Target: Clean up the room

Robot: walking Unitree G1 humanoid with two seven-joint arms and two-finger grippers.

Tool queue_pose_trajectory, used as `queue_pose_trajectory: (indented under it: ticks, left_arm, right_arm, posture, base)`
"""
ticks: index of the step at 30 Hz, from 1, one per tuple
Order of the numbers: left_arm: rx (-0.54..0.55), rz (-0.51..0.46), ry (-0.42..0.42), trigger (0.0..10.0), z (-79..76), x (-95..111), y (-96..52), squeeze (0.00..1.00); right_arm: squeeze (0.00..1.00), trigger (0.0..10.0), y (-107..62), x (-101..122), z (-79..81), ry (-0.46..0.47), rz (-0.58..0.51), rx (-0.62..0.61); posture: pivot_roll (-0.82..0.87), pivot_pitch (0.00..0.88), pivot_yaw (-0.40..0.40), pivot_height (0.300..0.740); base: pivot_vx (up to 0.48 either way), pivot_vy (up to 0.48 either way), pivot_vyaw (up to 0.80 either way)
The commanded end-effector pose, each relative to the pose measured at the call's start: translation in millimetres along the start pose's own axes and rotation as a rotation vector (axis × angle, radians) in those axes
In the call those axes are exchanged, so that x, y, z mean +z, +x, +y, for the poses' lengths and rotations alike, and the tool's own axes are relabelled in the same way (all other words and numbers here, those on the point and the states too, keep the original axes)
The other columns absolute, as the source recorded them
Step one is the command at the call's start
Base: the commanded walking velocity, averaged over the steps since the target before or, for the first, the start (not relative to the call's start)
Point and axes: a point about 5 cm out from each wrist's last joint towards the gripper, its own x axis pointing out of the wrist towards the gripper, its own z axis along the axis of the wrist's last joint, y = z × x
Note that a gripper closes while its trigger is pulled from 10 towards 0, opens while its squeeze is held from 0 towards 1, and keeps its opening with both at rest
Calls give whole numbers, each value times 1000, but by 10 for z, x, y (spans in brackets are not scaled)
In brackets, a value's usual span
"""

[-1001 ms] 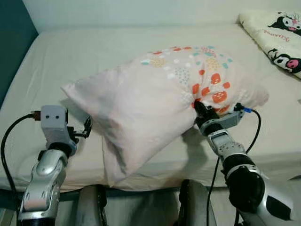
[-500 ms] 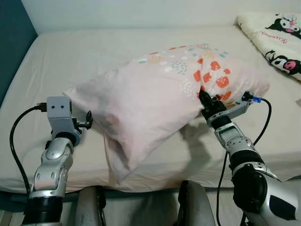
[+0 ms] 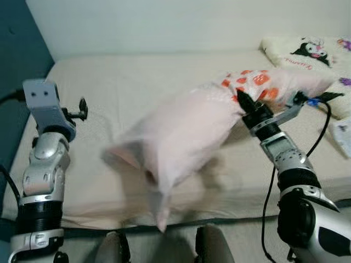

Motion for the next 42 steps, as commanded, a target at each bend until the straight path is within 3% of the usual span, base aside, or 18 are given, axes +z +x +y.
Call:
queue_pose_trajectory:
  ticks: [1, 14, 24, 26, 30, 32, 33, 34, 37, 38, 39, 41, 42]
  left_arm:
    - [-23, 22, 0, 10000, -83, -94, -32, 0]
    - [-120, 115, -10, 10000, -384, -435, -212, 0]
    - [-117, 192, 35, 10000, -353, -721, -345, 0]
    - [-67, 299, 74, 10000, -172, -1051, -492, 0]
    - [-58, 364, 136, 10000, -66, -1261, -617, 0]
    - [-55, 445, 182, 10000, 20, -1494, -789, 0]
    - [-55, 445, 182, 10000, 20, -1494, -789, 0]
    - [-52, 499, 180, 10000, 62, -1638, -918, 0]
    - [-50, 531, 175, 10000, 84, -1725, -1005, 0]
    - [-49, 578, 185, 10000, 113, -1831, -1105, 0]
    - [-49, 578, 185, 10000, 113, -1831, -1105, 0]
    - [7, 693, 180, 10000, 219, -2053, -1334, 0]
    - [38, 757, 173, 10000, 282, -2169, -1489, 0]
  right_arm:
    - [0, 0, 70, 112, 130, -27, -46, 79]
    - [0, 0, 69, -41, 180, -9, -12, 114]
    - [0, 0, 93, -52, 231, -10, -7, 135]
    - [0, 0, 113, -97, 258, -11, 4, 146]
    - [0, 0, 109, -142, 259, -10, 15, 145]
    - [0, 0, 88, -212, 244, 2, 32, 138]
    - [0, 0, 88, -212, 244, 2, 32, 138]
    - [0, 0, 73, -301, 239, 3, 58, 131]
    - [0, 0, 62, -361, 237, 3, 77, 126]
    - [0, 0, 53, -453, 241, 19, 95, 118]
    - [0, 0, 53, -453, 241, 19, 95, 118]
    - [0, 118, 12, -691, 250, 29, 143, 92]
    - [0, 10000, -40, -823, 249, 33, 172, 87]
  posture:
    - [35, 13, -52, 625]
    - [34, 9, -56, 680]
    - [37, 0, -56, 710]
    - [38, 0, -55, 725]
    - [38, 0, -53, 735]
    - [31, 0, -52, 740]
    - [31, 0, -52, 740]
    - [24, 0, -46, 740]
    - [24, 0, -48, 740]
    - [16, 0, -50, 740]
    - [16, 0, -50, 740]
    - [10, 0, -52, 740]
    - [16, 0, -48, 740]
  base:
    - [0, 0, 0]
    - [0, 0, 0]
    - [0, 0, 0]
    - [0, 0, 0]
    - [0, 0, 0]
    - [0, 0, 0]
    - [0, 0, 0]
    - [0, 0, 0]
    - [0, 0, 0]
    - [0, 0, 0]
    - [0, 0, 0]
    - [0, 0, 0]
    - [0, 0, 0]
